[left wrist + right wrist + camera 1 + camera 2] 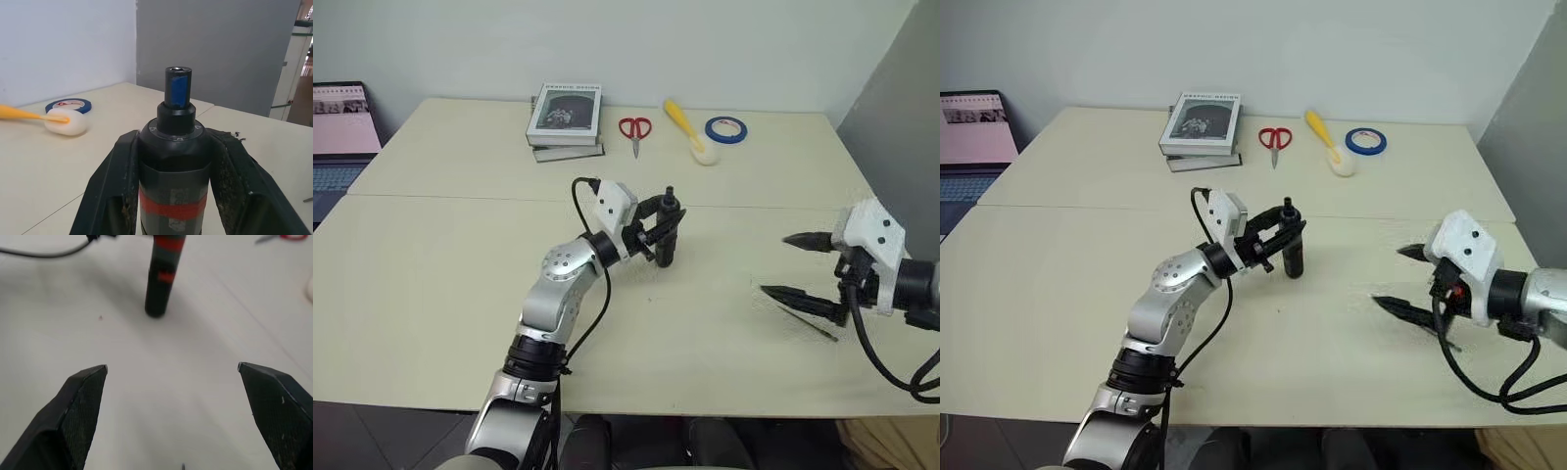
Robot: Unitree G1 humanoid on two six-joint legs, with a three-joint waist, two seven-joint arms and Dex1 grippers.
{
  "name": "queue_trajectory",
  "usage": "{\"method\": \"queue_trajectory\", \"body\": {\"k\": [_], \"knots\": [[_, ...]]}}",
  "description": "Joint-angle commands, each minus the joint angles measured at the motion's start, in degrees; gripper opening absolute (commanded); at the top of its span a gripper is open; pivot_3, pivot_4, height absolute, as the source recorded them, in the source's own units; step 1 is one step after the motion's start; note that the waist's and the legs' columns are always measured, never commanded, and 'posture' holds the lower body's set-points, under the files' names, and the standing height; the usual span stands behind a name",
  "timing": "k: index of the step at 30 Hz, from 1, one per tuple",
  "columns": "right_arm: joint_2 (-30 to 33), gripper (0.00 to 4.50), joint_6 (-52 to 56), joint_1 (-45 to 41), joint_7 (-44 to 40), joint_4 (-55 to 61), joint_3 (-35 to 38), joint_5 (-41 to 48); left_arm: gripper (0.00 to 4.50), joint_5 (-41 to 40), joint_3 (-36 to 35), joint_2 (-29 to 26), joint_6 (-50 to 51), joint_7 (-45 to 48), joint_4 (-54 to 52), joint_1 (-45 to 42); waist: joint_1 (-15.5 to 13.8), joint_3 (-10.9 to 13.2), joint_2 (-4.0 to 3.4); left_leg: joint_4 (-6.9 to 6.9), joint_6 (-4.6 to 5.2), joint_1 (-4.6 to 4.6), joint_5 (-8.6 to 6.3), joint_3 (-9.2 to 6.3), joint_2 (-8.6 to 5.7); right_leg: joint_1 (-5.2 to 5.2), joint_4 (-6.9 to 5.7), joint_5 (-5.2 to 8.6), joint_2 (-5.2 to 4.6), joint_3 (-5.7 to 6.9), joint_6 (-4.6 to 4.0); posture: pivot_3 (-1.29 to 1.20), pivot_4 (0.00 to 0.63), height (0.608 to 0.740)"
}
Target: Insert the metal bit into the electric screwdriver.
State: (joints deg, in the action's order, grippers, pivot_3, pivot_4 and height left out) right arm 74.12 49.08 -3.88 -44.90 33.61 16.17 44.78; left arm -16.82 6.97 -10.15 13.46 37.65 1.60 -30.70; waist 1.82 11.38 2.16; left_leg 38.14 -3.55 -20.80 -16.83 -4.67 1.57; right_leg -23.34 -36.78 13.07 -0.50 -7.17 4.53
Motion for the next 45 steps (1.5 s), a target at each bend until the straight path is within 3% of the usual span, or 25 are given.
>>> {"method": "queue_trajectory", "body": {"k": [1,6,16,26,45], "knots": [[5.41,4.5,1.16,-2.14,-5.48,-8.39,-4.3,-5.09,1.63,1.1,1.93,0.79,1.66,-0.78,-1.1,-0.51,-0.01,0.0,0.01,0.0,0.0,0.0,0.0,0.0,0.0,0.0,0.01,0.01,0.0,0.0,-0.02,0.0,0.15,0.74],[8.59,4.5,3.78,-4.74,-8.73,-12.25,-10.5,-8.84,1.63,2.3,3.33,1.23,1.84,-1.23,-2.76,0.16,0.01,-0.02,-0.03,-0.07,0.0,0.02,0.0,-0.01,0.02,-0.02,0.02,0.01,0.01,0.03,0.0,0.0,0.15,0.74],[3.32,4.5,10.25,-8.84,-6.28,-13.72,-20.55,-15.31,1.63,2.96,4.13,2.12,2.88,-2.24,-4.6,1.02,-0.03,-0.01,-0.03,-0.06,-0.01,-0.04,0.0,0.0,0.01,-0.04,0.08,0.02,-0.01,0.03,0.02,0.0,0.15,0.74],[-0.83,4.5,12.96,-9.55,-5.45,-14.97,-22.86,-18.47,1.63,2.9,3.94,2.12,3.13,-2.52,-4.86,1.38,-0.06,-0.02,-0.03,-0.06,-0.01,-0.04,0.0,-0.01,0.01,-0.04,0.07,0.02,-0.01,0.03,0.03,0.0,0.15,0.74],[-2.29,4.5,7.96,-11.37,-8.98,-19.43,-28.7,-26.43,1.63,2.73,3.56,1.93,3.14,-2.63,-4.2,0.92,-0.02,-0.02,-0.03,-0.05,-0.01,-0.03,0.0,-0.01,0.01,-0.04,0.07,0.01,-0.01,0.04,0.04,0.0,0.15,0.74]]}}
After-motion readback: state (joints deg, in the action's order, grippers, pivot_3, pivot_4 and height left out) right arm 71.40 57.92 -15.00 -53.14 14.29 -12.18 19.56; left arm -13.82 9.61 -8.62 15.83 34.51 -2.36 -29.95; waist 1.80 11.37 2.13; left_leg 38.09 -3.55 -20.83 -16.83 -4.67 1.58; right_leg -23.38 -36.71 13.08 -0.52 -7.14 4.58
